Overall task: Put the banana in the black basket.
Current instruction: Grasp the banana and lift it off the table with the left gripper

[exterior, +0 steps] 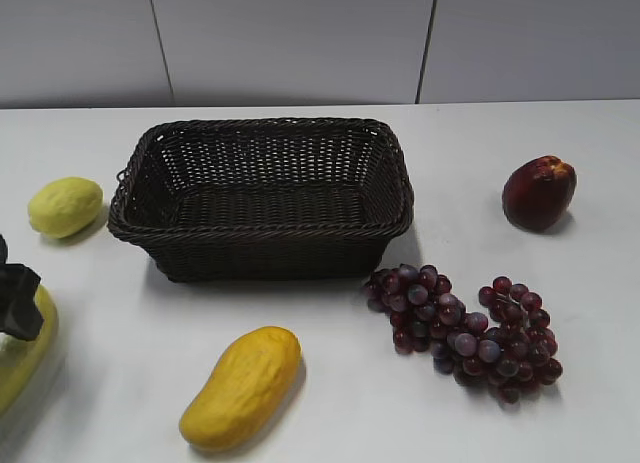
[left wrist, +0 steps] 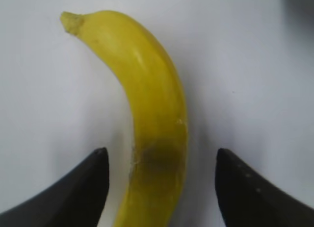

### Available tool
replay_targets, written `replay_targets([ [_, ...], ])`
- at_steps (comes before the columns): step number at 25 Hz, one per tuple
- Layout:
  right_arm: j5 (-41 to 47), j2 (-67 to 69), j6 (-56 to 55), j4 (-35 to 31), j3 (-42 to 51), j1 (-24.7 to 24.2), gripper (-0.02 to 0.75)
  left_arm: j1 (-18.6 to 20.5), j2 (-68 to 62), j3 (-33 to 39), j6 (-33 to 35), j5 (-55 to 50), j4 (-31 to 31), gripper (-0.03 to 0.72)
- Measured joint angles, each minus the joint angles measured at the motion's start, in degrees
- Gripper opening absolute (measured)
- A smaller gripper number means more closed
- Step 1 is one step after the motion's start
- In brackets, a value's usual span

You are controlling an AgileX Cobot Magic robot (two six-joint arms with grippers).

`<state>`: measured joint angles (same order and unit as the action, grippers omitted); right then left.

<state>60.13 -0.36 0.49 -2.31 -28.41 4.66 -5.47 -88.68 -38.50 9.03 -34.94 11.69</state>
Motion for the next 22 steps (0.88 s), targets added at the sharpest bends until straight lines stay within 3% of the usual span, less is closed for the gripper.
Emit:
replay_targets([
  [12, 0.0, 0.0, 0.0, 0.0, 0.0, 0.0, 0.555, -0.1, -8.7, -1.8, 0.1, 4.0, -0.8, 0.643],
  [16, 0.0, 0.0, 0.0, 0.0, 0.0, 0.0, 0.555, -0.1, -9.6, -1.8, 0.0, 4.2, -1.0, 0.565],
  [20, 0.0, 0.0, 0.0, 0.0, 0.0, 0.0, 0.555, -0.1, -9.6, -2.0, 0.1, 4.2, -1.0, 0.418],
  [22, 0.0, 0.0, 0.0, 0.0, 0.0, 0.0, 0.555, -0.1, -9.6, -2.0, 0.1, 3.8, -1.0, 0.419],
])
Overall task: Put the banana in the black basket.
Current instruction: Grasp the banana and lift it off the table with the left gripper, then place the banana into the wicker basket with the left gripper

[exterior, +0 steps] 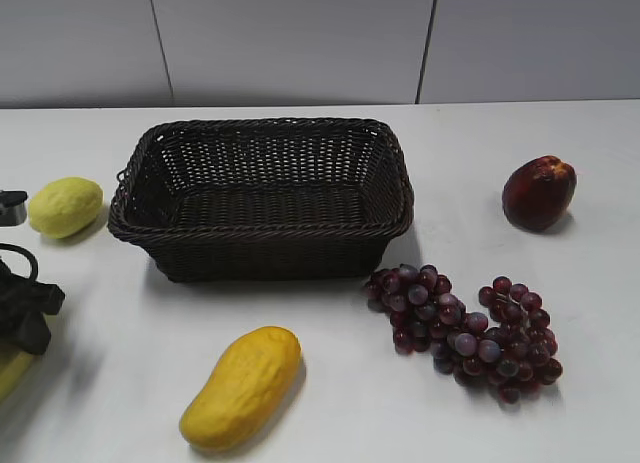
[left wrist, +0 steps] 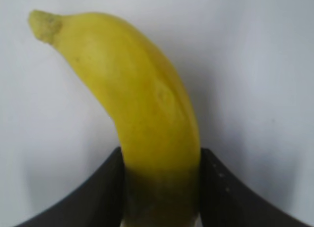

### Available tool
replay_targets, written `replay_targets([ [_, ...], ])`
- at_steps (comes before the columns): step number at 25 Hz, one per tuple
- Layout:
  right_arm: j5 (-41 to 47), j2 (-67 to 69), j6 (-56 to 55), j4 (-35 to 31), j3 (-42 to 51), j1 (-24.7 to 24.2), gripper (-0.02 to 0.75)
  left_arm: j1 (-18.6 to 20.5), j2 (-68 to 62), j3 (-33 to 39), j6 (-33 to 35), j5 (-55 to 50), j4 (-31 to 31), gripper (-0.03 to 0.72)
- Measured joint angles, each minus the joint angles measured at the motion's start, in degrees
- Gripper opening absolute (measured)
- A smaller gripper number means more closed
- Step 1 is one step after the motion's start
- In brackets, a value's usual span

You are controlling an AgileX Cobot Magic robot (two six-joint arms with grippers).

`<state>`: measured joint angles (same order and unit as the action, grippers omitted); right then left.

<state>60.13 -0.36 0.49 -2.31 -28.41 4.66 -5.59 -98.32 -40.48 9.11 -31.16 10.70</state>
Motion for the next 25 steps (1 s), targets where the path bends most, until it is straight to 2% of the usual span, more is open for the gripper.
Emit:
replay_targets([
  [6, 0.0, 0.0, 0.0, 0.0, 0.0, 0.0, 0.555, -0.2, 2.9, -0.1, 0.1, -5.7, 0.0, 0.419],
  [13, 0.0, 0.0, 0.0, 0.0, 0.0, 0.0, 0.555, -0.2, 13.5, -1.4, 0.1, -16.4, 1.0, 0.419],
  [19, 0.0, 0.0, 0.0, 0.0, 0.0, 0.0, 0.555, -0.2, 21.4, -11.7, 0.1, -18.0, 2.7, 0.419],
  [25, 0.0, 0.0, 0.0, 0.0, 0.0, 0.0, 0.555, -0.6, 21.0, -23.9, 0.3, -14.2, 10.4, 0.419],
])
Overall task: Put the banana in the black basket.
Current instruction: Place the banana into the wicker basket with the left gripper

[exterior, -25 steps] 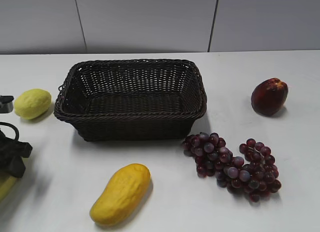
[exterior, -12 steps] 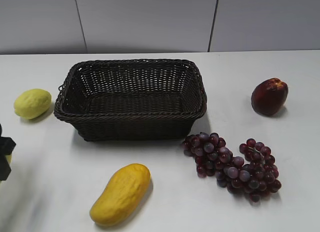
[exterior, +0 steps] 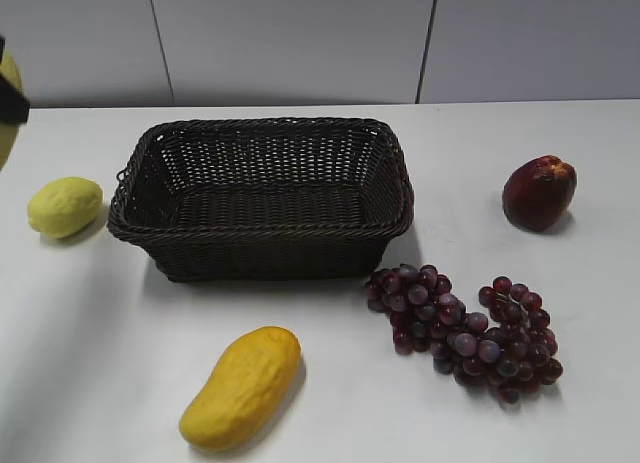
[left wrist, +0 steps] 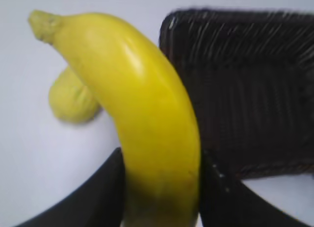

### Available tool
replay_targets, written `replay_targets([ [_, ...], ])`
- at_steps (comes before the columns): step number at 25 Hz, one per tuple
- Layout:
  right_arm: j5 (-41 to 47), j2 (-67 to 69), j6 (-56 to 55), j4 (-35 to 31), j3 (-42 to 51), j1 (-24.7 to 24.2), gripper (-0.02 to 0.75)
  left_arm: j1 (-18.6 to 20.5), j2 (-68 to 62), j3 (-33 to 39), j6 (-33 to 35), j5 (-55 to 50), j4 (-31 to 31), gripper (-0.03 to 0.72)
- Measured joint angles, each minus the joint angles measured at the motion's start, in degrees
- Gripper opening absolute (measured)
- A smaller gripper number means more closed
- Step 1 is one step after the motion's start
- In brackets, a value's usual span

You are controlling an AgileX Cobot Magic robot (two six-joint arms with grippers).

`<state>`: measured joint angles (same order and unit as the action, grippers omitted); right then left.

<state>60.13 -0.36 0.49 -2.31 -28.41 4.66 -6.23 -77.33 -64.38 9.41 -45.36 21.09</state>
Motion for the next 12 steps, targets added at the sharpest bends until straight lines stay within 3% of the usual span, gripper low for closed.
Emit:
replay_targets([
  [4, 0.0, 0.0, 0.0, 0.0, 0.0, 0.0, 0.555, -3.5, -2.7, -4.0, 0.4, 6.7, 3.4, 0.419],
  [12, 0.0, 0.0, 0.0, 0.0, 0.0, 0.0, 0.555, -16.0, -12.0, -4.3, 4.6, 23.6, 2.9, 0.419],
])
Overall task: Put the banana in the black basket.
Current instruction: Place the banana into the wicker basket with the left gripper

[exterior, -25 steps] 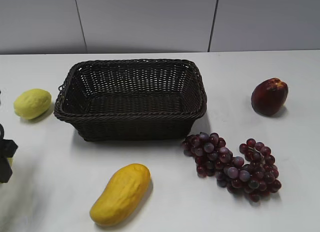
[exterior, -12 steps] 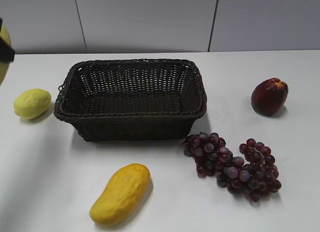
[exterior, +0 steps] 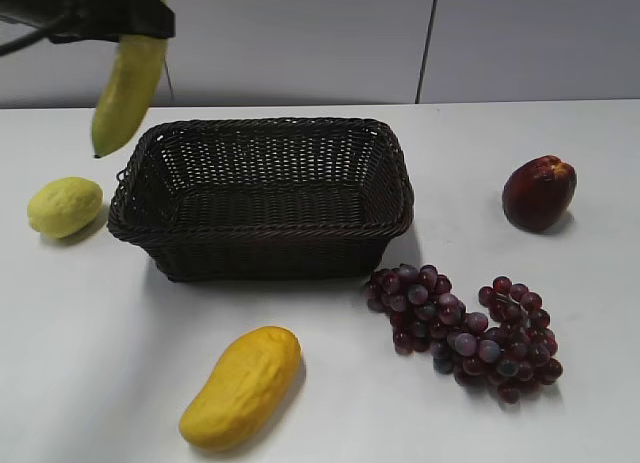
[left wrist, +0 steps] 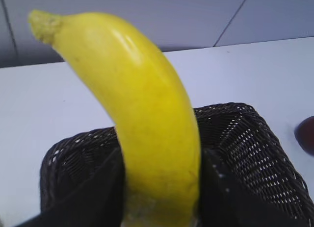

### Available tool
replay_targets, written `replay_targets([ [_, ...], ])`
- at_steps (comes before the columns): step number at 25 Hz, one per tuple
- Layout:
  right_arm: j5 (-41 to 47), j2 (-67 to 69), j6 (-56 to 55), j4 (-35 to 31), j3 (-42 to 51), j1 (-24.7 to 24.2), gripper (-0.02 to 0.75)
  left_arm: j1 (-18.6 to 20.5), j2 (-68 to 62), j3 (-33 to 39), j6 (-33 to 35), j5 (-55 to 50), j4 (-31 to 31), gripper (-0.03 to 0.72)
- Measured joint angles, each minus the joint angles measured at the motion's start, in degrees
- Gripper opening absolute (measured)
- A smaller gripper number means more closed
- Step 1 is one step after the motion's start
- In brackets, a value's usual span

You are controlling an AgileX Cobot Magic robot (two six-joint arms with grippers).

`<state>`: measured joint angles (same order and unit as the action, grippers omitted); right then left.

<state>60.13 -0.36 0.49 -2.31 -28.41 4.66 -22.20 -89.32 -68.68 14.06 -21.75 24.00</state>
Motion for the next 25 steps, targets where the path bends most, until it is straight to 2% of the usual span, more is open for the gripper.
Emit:
replay_targets([
  [5, 0.0, 0.0, 0.0, 0.0, 0.0, 0.0, 0.555, -5.6, -6.3, 0.0, 0.5, 10.8, -2.0, 0.419],
  [7, 0.0, 0.0, 0.0, 0.0, 0.0, 0.0, 0.555, -7.4, -8.7, 0.0, 0.5, 13.8, -4.7, 0.419],
  [11, 0.0, 0.0, 0.0, 0.0, 0.0, 0.0, 0.555, -9.9, -12.3, 0.0, 0.6, 15.9, -13.0, 0.419],
  [14, 0.0, 0.0, 0.0, 0.0, 0.0, 0.0, 0.555, -11.0, -13.8, 0.0, 0.7, 16.1, -14.4, 0.419],
  [16, 0.0, 0.0, 0.0, 0.0, 0.0, 0.0, 0.555, -11.1, -14.2, 0.0, 0.7, 16.2, -14.5, 0.457],
  [20, 0.0, 0.0, 0.0, 0.0, 0.0, 0.0, 0.555, -11.1, -14.3, 0.0, 0.7, 16.2, -14.7, 0.623],
  [25, 0.0, 0.0, 0.0, 0.0, 0.0, 0.0, 0.555, -11.1, -13.4, 0.0, 0.7, 14.5, -14.7, 0.639],
])
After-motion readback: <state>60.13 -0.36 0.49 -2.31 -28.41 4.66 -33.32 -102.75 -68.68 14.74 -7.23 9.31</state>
